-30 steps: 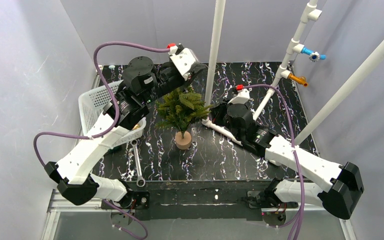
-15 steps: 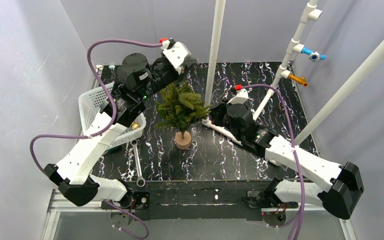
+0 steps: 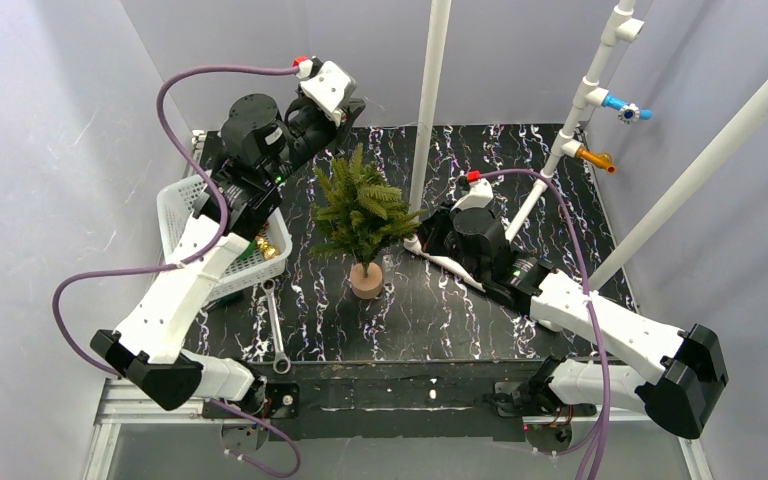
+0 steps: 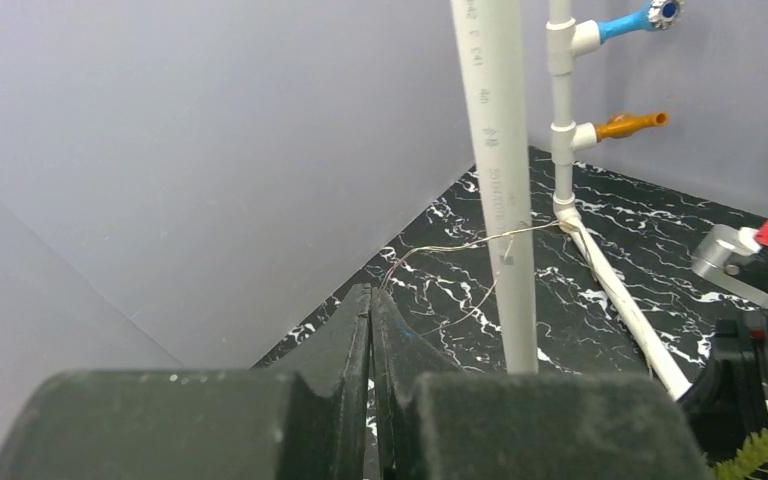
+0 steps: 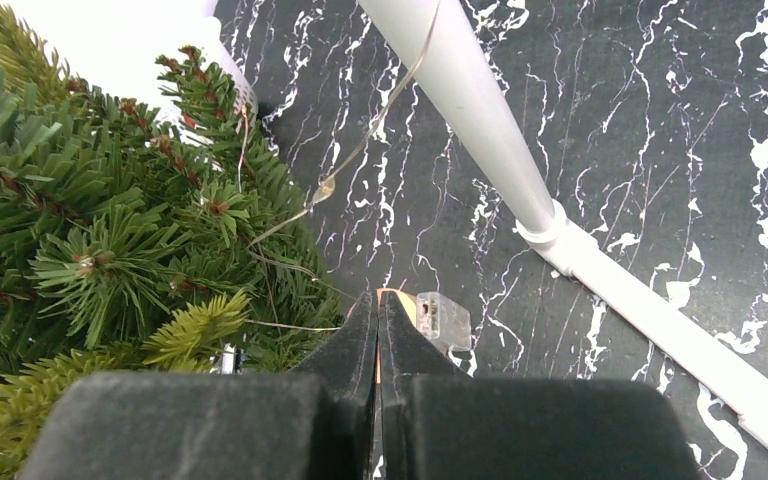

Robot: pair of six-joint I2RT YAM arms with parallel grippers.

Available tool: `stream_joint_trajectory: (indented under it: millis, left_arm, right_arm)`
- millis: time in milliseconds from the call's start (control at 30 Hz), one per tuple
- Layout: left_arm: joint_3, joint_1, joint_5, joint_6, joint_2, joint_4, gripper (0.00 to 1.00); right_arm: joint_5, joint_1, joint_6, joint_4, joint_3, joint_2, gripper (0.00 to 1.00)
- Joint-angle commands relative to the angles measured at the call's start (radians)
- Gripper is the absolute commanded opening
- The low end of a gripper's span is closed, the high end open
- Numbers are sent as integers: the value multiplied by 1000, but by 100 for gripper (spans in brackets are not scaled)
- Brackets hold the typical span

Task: Decorate the small christmas tree
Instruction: Wrap the decoration item around the Christmas tree.

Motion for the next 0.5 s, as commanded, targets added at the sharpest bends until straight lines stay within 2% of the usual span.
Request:
stream_joint_trajectory:
  millis: [0, 200, 333, 467]
  left_arm:
    - [-15, 36, -15, -20, 5, 95, 0]
    - [-79, 92, -36, -77, 6, 129, 0]
    - [-116, 136, -36, -170, -8, 159, 0]
    - [-129, 157, -48, -176, -10, 161, 0]
  right_arm:
    - [-9, -5, 4, -12, 6, -22, 1]
    - [-16, -5, -6, -25, 15, -26, 1]
    - [-23, -5, -11, -26, 17, -23, 1]
    - [-45, -5, -14, -29, 34, -7, 1]
